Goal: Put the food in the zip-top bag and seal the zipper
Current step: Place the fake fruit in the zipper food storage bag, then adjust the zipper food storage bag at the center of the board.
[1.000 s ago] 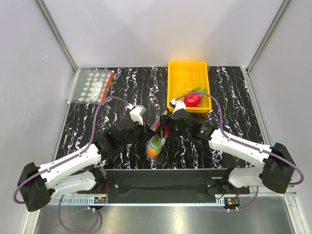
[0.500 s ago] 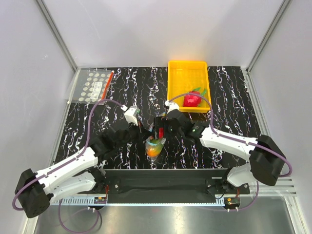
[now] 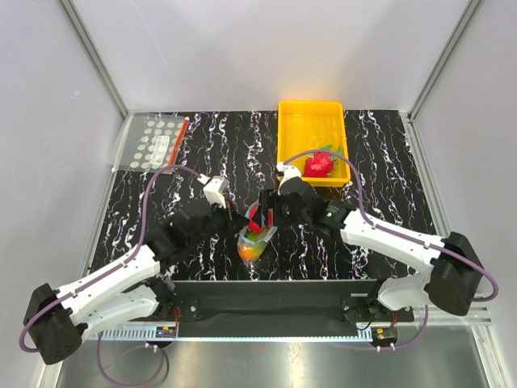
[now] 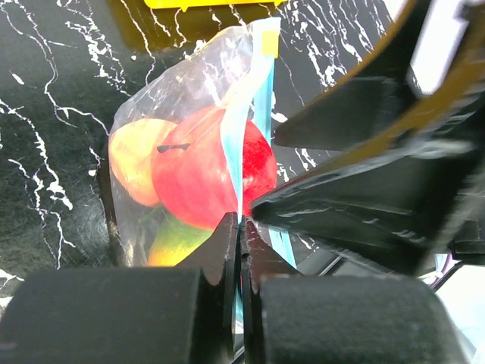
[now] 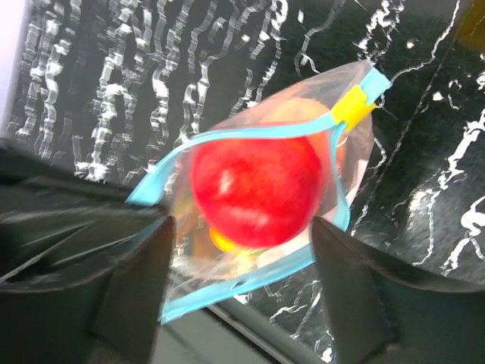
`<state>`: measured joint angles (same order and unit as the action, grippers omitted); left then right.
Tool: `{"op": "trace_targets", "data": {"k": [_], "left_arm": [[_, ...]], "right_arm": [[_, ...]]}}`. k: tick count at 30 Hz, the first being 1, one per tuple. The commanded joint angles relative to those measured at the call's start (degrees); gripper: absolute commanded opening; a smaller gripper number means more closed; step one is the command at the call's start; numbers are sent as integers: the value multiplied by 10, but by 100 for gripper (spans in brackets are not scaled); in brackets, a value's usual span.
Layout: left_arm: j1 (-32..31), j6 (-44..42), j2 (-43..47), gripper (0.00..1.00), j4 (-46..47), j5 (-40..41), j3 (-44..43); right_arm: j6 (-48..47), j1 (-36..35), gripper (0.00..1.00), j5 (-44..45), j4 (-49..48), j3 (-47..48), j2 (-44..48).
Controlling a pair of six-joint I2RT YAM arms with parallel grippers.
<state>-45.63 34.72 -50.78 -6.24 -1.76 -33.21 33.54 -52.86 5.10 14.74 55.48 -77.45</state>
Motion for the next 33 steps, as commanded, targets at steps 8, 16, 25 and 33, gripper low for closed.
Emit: {"op": "trace_targets", "data": {"k": [8, 16, 25, 33], "left_arm": [[4, -15, 17, 0, 3, 2, 3], [4, -12, 24, 0, 1, 3, 7], [4, -12, 31, 0, 0, 4, 14], [4, -15, 34, 0, -6, 4, 10]], "right_arm": [[19, -9, 61, 23, 42, 0, 99], [49, -9, 46, 61, 92, 8, 71], [69, -9, 36, 82, 79, 7, 1], [75, -9, 33, 70, 34, -12, -31]]}}
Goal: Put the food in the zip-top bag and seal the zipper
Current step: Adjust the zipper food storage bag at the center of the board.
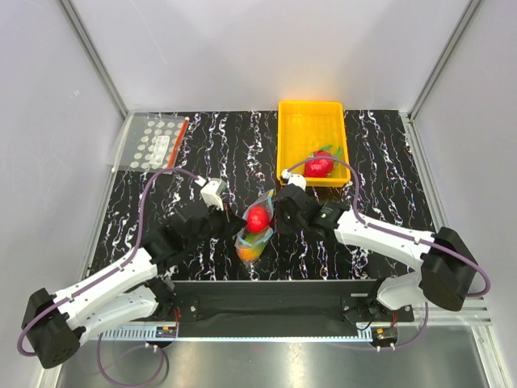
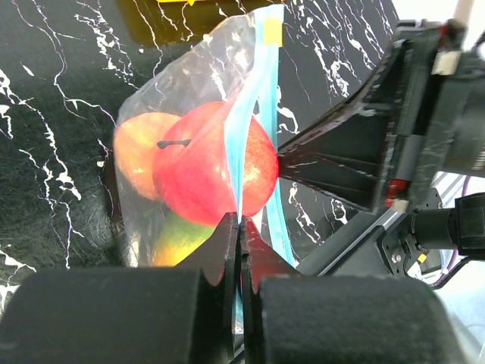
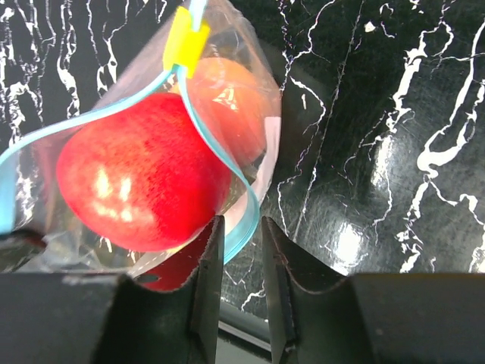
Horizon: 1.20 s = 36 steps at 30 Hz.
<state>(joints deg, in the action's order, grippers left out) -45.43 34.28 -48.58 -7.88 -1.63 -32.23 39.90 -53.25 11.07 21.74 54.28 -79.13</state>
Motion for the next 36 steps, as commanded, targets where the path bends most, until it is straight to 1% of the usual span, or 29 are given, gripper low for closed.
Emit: {"op": "trace_targets", "data": {"k": [1, 4, 5, 8, 9, 12, 16, 20, 22, 30, 32, 36], "left_arm": [[3, -11, 12, 0, 9, 3, 1], [2, -11, 12, 0, 12, 3, 1], [2, -11, 12, 0, 11, 3, 1], [2, -16, 10, 0, 7, 5, -3], [2, -18, 10, 0, 3, 5, -5], [2, -30, 1, 0, -9, 5, -20], [2, -53, -13, 0, -31, 7, -57], [2, -72, -13, 0, -57, 14, -93], [2, -81, -14, 0, -68, 34, -100], [2, -96, -3, 0, -97, 60, -118], [2, -102, 4, 0, -108, 80, -125], [2, -99, 15, 0, -101, 91, -117]], "right_arm": [[11, -4, 32, 13, -34, 4, -18], [16, -5, 25, 14, -25, 15, -38], [17, -4, 17, 14, -23, 19, -43], [23, -5, 6, 12, -14, 22, -37], [25, -4, 0, 14, -11, 25, -29], [22, -4, 0, 4, 19, 50, -16], [11, -6, 0, -32, 65, 102, -9], [-3, -5, 0, -35, 98, 148, -8], [-7, -5, 0, -39, 103, 153, -5], [-15, -5, 0, -83, 88, 172, 26], [-18, -6, 0, -77, 93, 173, 40], [-14, -5, 0, -57, 102, 166, 59]]}}
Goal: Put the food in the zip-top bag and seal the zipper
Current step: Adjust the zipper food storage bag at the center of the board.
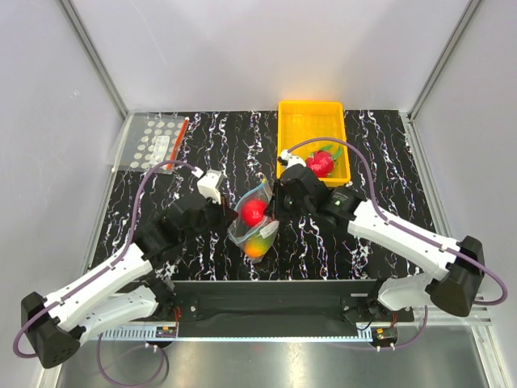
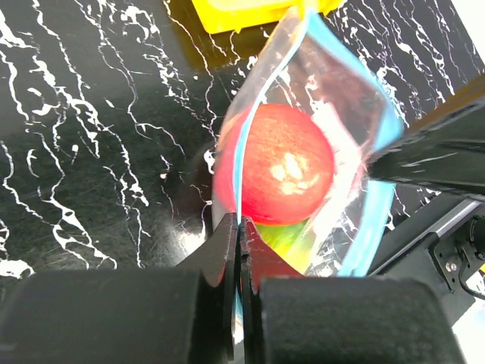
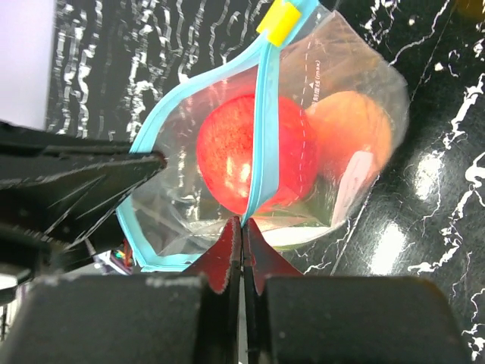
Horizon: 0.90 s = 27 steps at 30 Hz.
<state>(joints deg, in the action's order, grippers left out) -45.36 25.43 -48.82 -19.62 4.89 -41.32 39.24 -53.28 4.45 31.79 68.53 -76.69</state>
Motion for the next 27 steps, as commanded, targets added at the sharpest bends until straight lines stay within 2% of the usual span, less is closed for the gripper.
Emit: {"op": "trace_targets", "data": {"k": [1, 5, 8, 12, 16, 22, 27], "left_arm": [[1, -11, 18, 0, 21, 18, -25], [-10, -6, -7, 0, 70, -16, -31], [-51, -2, -40, 0, 87, -22, -46], [-72, -2, -51, 0, 89, -37, -47], [-71, -16, 3, 0, 85, -6, 11], [-71, -17, 18, 0, 106, -20, 50], [-71, -13, -24, 13, 105, -64, 34]], "right_arm": [[-7, -4, 0, 3, -9, 20, 35], [7, -5, 0, -57, -71, 24, -6], [14, -4, 0, -102, -116, 35, -44], [20, -5, 0, -81, -140, 13, -33], [19, -4, 0, -31, -140, -34, 8], [30, -4, 3, -36, -148, -65, 17], [36, -4, 12, -66, -168, -65, -11]]}}
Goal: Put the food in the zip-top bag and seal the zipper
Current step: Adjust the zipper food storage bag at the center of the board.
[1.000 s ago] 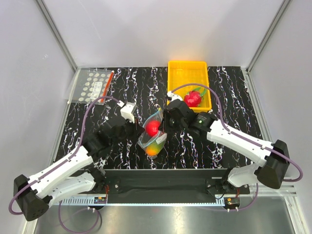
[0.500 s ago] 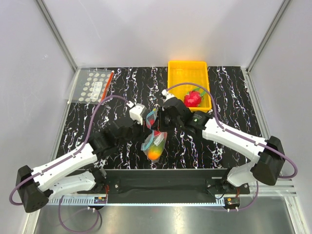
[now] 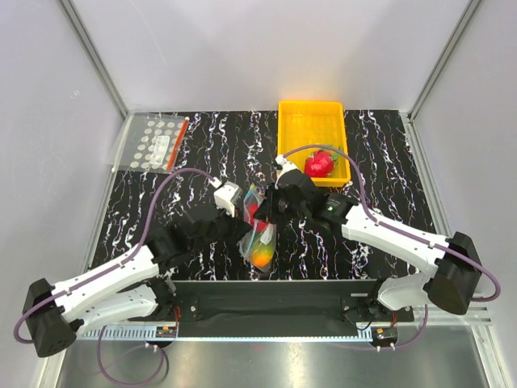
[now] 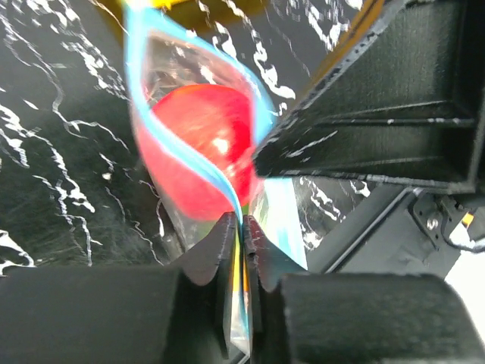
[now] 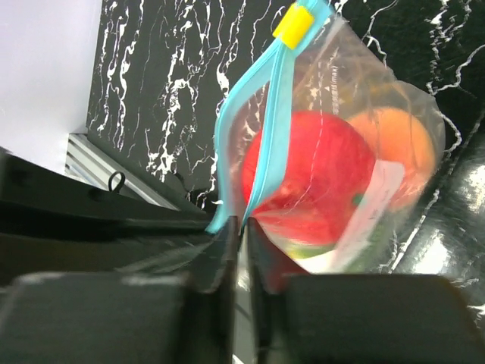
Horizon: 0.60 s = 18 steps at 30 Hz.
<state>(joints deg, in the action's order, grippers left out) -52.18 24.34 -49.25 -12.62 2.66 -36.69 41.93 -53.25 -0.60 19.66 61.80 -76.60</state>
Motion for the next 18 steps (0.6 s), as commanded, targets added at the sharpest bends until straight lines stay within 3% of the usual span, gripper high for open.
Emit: {"op": "trace_targets", "data": {"k": [1, 7, 13, 18], "left_arm": [[-4, -3, -29, 13, 32, -44, -15], [-5, -6, 2, 18, 47, -39, 13], [-5, -4, -3, 17, 48, -43, 24], [-7, -10, 9, 24, 87, -62, 47]], "right_arm": [[9, -4, 18, -17, -47, 2, -15], [12, -4, 33, -7, -52, -12, -14], [10, -4, 61, 2, -34, -10, -17], [6, -4, 64, 1, 4, 14, -32]]}}
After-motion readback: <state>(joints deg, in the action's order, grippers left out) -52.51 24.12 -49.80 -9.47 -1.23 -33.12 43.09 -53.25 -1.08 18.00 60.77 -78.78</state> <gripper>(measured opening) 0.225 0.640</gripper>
